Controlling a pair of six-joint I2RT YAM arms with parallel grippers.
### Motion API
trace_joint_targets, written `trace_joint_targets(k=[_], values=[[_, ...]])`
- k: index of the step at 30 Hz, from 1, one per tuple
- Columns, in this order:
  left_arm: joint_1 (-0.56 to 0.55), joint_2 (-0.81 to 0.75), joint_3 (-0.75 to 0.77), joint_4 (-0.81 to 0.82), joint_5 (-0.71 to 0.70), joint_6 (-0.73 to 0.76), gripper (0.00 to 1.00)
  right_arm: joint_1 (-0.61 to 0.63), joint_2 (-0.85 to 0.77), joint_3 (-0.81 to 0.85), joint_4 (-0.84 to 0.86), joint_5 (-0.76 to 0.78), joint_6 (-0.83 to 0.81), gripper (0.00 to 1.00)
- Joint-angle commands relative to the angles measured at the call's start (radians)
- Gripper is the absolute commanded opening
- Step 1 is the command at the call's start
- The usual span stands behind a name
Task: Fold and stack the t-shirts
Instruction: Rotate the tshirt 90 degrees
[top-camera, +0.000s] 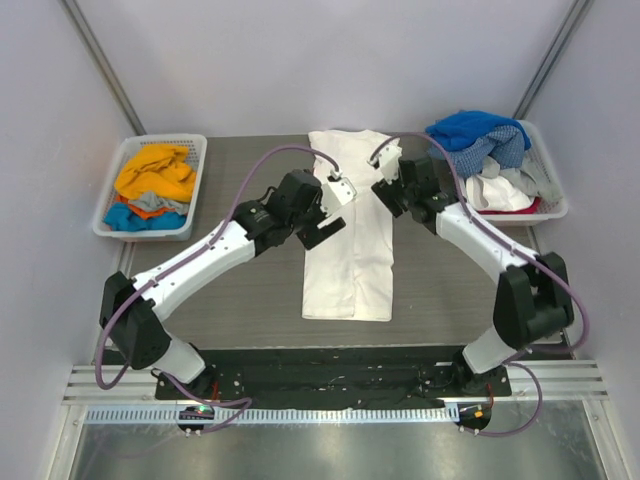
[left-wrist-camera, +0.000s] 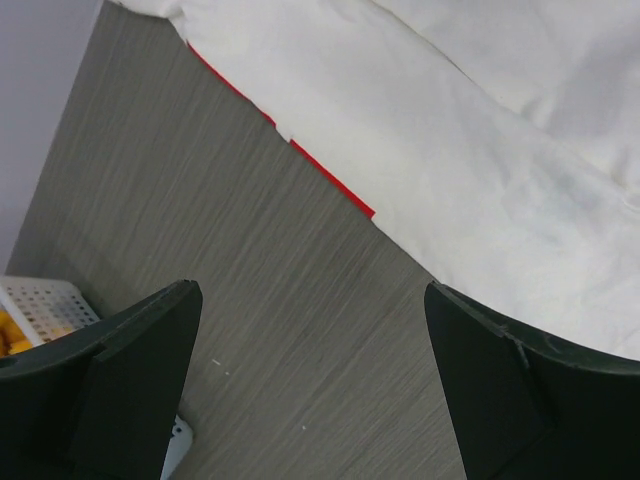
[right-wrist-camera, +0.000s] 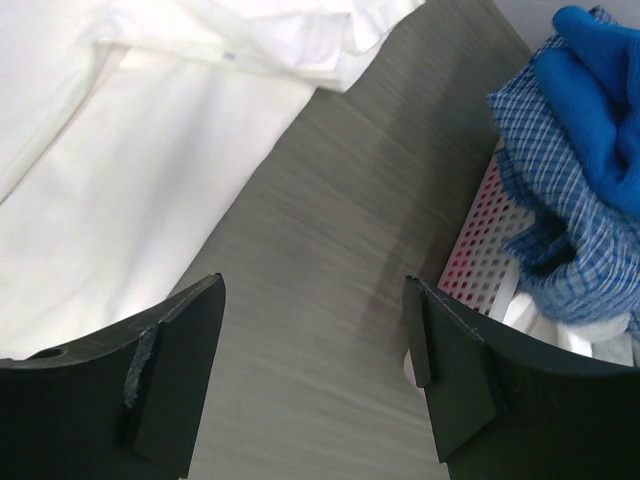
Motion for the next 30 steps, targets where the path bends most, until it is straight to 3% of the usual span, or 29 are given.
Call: trace_joint_targets(k=[1,7,10,20,30], values=[[-0.004,-0.036,-0.098,-0.043,0.053,-0.093,1.00,0.066,-0.221,-0.177,-0.135,-0.052,0.029,0.77],[-0.006,-0.163,-0.322,0.064,0.151,-0.089,1.00,0.155,-0.502,-0.381,-0.255,-0.155,-0.007,0.75],[-0.006,-0.148,-0.346,0.058,0.216,-0.106,1.00,0.212,-0.546,-0.440,-0.295,-0.144,-0.011,0.72],[-0.007,-0.030,-0.346,0.032,0.351,-0.145,1.00,0.376,-0.571,-0.590,-0.281,-0.099,0.006,0.66],[-0.009,-0.027,-0.422,-0.011,0.417,-0.143,1.00,0.422,-0.567,-0.589,-0.296,-0.089,-0.004,0.64]])
